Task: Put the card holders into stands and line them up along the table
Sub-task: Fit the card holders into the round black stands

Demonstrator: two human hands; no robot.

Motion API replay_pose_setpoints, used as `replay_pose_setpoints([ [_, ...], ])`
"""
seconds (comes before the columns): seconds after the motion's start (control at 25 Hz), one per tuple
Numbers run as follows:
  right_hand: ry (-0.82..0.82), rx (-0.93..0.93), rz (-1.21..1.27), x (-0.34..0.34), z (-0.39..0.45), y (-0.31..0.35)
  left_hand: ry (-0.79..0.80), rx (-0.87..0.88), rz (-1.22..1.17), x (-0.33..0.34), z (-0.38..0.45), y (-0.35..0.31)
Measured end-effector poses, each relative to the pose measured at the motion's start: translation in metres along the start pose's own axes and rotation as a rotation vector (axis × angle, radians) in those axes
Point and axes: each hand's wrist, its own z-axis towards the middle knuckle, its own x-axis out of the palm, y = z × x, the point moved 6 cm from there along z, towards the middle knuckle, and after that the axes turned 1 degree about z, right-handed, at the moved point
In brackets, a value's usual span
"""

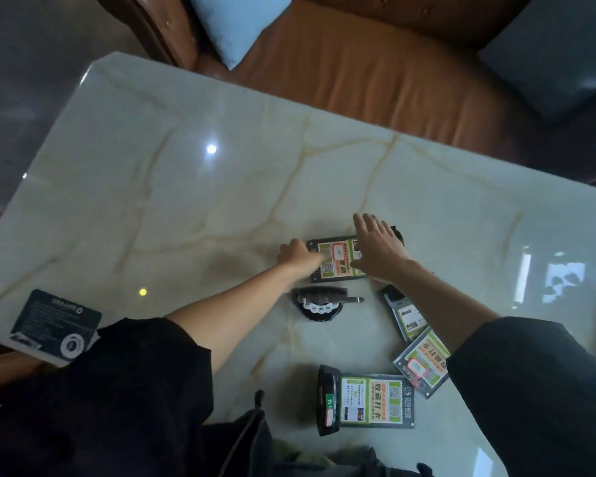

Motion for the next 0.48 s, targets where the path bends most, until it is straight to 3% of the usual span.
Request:
replay_pose_setpoints([
  [0.12, 0.145, -0.057, -0.246, 0.022, 0.011, -0.002, 0.028, -0.020, -0.034, 0.010, 0.006, 0.003],
  [0.24, 0.169, -0.074, -0.313, 0.032, 0.016, -0.002, 0.045, -0.041, -0.086, 0.018, 0.009, 0.001],
  [0.4, 0.082, -0.044, -0.286, 0.020, 0.021, -0.005, 0.033, -0.063, -0.158, 0.022, 0.013, -0.010],
  [0.48, 0.028, -0.010, -0.083, 0.007, 0.022, -0.013, 0.056, -0.065, -0.232, 0.021, 0.013, -0.015],
])
